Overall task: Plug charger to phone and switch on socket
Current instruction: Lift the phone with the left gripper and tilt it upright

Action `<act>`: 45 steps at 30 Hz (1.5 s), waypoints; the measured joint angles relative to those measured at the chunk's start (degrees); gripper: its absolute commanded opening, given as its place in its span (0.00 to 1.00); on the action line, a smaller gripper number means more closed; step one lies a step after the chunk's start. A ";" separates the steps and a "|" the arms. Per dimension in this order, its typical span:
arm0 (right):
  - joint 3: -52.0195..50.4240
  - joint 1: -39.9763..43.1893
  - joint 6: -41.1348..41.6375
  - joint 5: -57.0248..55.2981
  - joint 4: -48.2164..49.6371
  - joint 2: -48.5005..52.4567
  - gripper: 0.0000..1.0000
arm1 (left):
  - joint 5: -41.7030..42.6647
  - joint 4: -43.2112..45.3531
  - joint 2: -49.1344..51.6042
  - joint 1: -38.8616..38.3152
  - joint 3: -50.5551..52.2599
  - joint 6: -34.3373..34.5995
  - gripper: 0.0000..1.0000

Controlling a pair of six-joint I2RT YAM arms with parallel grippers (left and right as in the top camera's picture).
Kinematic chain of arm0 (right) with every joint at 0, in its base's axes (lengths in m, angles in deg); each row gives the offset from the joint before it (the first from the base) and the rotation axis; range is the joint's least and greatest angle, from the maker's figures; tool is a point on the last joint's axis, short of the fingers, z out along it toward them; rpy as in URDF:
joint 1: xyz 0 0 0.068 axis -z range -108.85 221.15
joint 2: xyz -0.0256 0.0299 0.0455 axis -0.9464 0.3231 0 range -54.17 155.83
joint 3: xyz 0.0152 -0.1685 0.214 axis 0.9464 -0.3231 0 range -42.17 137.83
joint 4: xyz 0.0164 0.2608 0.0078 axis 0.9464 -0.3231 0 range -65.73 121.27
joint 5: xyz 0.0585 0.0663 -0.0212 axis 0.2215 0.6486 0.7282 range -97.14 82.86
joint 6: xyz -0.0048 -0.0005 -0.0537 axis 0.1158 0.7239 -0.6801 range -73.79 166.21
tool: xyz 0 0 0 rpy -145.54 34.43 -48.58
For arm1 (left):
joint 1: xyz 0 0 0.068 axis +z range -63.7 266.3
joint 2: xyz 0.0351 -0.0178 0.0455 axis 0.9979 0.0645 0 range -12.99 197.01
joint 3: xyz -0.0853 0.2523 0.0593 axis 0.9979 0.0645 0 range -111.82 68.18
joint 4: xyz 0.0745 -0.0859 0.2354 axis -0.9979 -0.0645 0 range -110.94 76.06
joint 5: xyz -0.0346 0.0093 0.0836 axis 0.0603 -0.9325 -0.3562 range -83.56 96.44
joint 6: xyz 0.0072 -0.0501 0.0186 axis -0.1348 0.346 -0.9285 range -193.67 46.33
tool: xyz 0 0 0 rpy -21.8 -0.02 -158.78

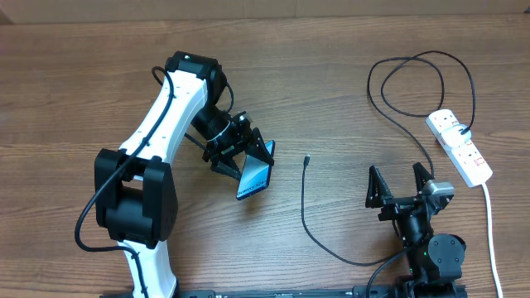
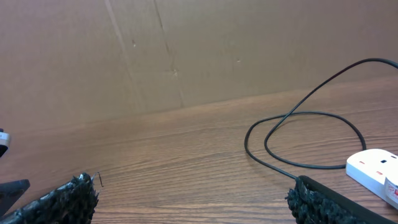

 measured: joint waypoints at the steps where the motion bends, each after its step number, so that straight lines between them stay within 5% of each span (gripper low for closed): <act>1: 0.00 0.00 -0.04 0.04 0.02 0.00 1.00 | 0.33 -0.02 0.00 0.00 0.00 0.00 0.51; 45: 0.00 0.02 -0.02 0.02 0.02 0.00 1.00 | 1.38 -0.02 0.00 0.00 0.00 -0.15 0.48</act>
